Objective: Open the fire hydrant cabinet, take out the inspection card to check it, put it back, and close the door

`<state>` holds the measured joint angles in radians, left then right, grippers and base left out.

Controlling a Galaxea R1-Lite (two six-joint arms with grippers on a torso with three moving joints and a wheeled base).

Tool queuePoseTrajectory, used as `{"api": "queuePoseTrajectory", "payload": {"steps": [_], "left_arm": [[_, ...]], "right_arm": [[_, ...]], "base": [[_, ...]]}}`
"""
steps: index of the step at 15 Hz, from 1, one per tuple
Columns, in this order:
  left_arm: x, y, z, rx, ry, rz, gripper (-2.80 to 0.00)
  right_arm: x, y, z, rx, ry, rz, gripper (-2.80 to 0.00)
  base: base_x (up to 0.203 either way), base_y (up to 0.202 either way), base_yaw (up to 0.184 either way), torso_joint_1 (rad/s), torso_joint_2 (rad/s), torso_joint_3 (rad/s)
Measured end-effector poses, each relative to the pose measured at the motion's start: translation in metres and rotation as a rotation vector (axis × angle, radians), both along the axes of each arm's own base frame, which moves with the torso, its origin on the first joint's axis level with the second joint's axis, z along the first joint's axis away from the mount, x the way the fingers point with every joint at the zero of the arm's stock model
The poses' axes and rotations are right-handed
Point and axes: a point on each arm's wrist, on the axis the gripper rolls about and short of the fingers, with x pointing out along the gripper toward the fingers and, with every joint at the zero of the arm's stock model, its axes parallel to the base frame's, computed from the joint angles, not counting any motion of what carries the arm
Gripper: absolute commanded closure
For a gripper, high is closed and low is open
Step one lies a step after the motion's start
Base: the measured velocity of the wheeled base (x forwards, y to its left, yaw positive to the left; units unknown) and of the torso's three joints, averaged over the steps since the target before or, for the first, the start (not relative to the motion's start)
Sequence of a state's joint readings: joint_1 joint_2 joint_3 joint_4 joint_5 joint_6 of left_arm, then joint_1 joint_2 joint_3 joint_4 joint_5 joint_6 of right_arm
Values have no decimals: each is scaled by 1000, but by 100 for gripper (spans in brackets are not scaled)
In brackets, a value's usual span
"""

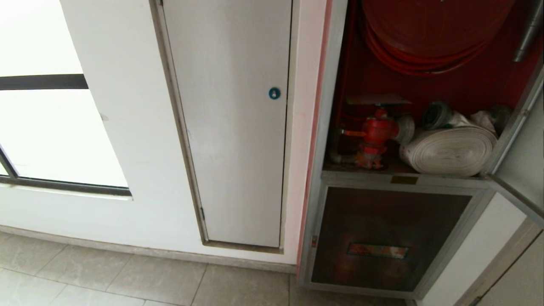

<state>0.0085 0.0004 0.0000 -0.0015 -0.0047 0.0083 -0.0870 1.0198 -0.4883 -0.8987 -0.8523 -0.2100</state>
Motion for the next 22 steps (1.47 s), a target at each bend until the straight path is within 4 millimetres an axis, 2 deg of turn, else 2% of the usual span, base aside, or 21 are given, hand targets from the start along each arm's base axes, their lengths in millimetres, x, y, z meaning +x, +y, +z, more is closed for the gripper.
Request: {"api": "queuePoseTrajectory", "payload": {"steps": [10, 22], "left_arm": [[0, 0, 0, 0, 0, 0, 0], [0, 0, 0, 0, 0, 0, 0]], "right_arm": [[12, -13, -5, 26, 65, -85, 0], [54, -41, -24, 72, 177, -182, 0]], "base": [[0, 0, 0, 0, 0, 0], [0, 0, 0, 0, 0, 0]]}}
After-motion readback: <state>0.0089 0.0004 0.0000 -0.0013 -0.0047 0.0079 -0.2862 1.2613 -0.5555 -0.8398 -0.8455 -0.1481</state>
